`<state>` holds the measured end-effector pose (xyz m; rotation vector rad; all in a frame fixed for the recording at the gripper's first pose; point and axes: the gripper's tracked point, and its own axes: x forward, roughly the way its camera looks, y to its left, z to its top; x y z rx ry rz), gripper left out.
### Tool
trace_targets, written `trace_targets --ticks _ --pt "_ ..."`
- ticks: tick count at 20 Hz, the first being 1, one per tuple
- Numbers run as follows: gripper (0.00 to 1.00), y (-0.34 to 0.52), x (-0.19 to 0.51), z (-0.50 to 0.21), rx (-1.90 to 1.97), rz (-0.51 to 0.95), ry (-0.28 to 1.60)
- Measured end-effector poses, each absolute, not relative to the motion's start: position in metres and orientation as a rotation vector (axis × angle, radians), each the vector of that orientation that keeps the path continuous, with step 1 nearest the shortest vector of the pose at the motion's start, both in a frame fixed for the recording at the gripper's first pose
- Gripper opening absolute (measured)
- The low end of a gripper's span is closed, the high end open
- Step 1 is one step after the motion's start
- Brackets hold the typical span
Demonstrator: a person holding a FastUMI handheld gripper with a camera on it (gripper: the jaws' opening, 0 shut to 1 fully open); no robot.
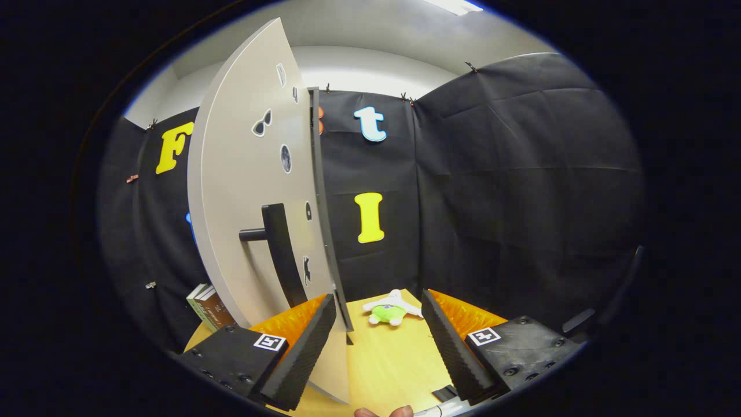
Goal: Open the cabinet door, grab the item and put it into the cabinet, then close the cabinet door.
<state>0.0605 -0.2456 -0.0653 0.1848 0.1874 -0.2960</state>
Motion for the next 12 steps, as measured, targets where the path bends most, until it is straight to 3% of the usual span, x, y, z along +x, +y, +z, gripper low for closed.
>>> trace_targets --ticks 12 --pt "0.98 -0.229 0.050 -0.065 0.249 -0.006 0.227"
